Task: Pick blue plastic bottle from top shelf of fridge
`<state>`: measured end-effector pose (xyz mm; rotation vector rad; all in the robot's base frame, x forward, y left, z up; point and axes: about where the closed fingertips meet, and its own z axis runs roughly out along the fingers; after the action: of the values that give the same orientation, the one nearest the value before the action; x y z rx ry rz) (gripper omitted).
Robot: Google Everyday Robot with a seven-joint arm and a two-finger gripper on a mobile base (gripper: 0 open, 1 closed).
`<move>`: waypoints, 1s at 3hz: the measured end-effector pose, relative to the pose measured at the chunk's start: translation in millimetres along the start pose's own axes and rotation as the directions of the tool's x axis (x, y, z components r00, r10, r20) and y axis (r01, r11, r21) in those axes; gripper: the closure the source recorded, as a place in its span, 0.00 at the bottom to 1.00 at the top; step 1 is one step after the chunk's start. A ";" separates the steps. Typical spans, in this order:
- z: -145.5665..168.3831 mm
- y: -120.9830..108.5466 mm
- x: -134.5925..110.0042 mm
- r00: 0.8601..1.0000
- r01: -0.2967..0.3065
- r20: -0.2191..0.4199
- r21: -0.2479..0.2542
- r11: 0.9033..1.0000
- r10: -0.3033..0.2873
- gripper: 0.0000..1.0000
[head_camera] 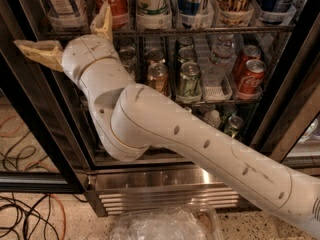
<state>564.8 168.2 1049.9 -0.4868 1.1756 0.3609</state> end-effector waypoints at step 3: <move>0.0 0.0 0.0 1.000 0.000 0.000 0.000 1.000 0.000 0.25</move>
Offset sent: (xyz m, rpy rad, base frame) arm 0.0000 0.0000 0.0000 0.0000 0.0000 0.0000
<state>564.8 168.2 1049.9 -0.4869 1.1756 0.3610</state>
